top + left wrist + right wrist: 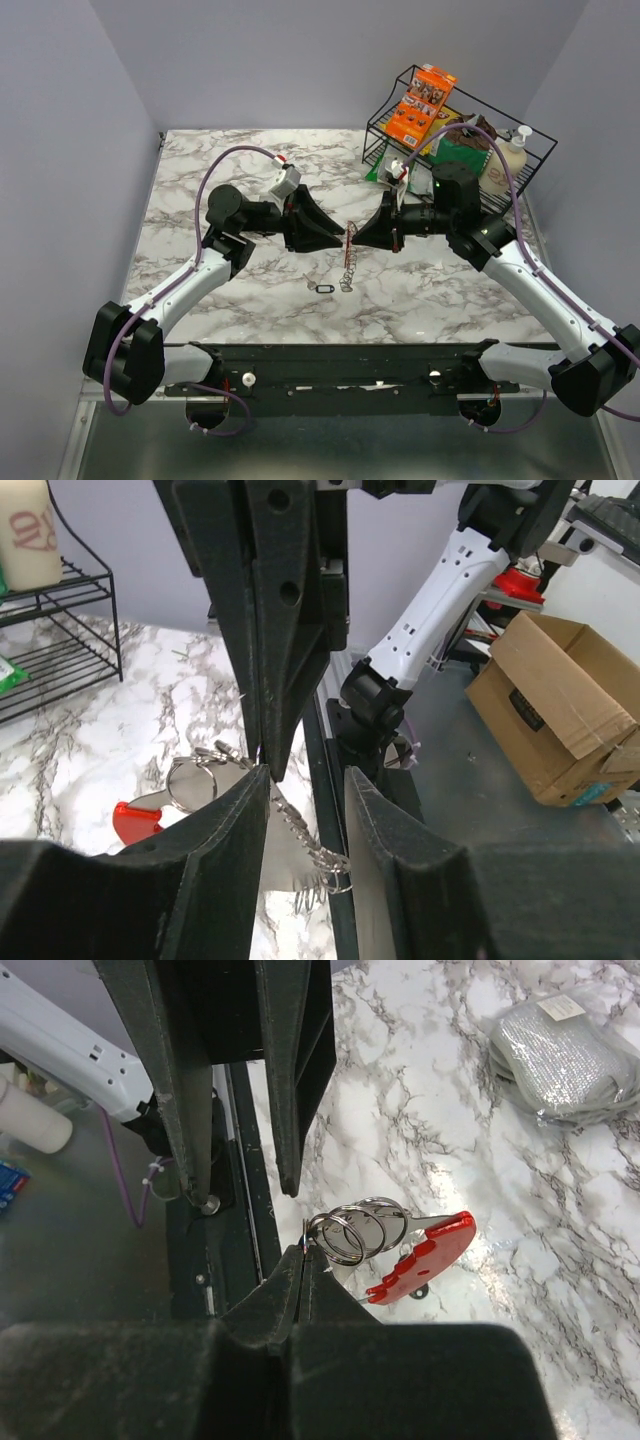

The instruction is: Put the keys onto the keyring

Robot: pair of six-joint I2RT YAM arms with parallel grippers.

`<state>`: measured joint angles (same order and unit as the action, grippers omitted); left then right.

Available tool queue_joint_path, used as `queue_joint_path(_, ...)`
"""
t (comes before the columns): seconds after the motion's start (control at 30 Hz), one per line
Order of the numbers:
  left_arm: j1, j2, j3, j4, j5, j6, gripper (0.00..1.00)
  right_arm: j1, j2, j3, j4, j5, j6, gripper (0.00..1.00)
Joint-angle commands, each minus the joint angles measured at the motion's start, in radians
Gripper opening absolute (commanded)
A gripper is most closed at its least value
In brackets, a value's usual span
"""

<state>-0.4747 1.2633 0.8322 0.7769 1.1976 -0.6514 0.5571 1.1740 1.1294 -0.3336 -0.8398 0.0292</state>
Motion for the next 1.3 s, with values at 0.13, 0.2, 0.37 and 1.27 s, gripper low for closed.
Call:
queue_joint_path(0.13,-0.007,0.002,0.005,0.087,0.023,-0.047,0.42,0.004,-0.019,0.041,0.042,-0.039,0.02,0.01)
queue_joint_path(0.2,-0.008,0.004,0.01,0.055,0.016,-0.013,0.42,0.004,-0.017,0.043,0.042,-0.039,0.021,0.01)
queue_joint_path(0.37,-0.012,0.002,0.027,-0.106,-0.024,0.09,0.42,0.004,-0.019,0.044,0.044,-0.041,0.026,0.01)
queue_joint_path(1.27,-0.051,0.027,0.077,-0.235,-0.09,0.188,0.3,0.004,-0.011,0.029,0.047,-0.047,0.034,0.01)
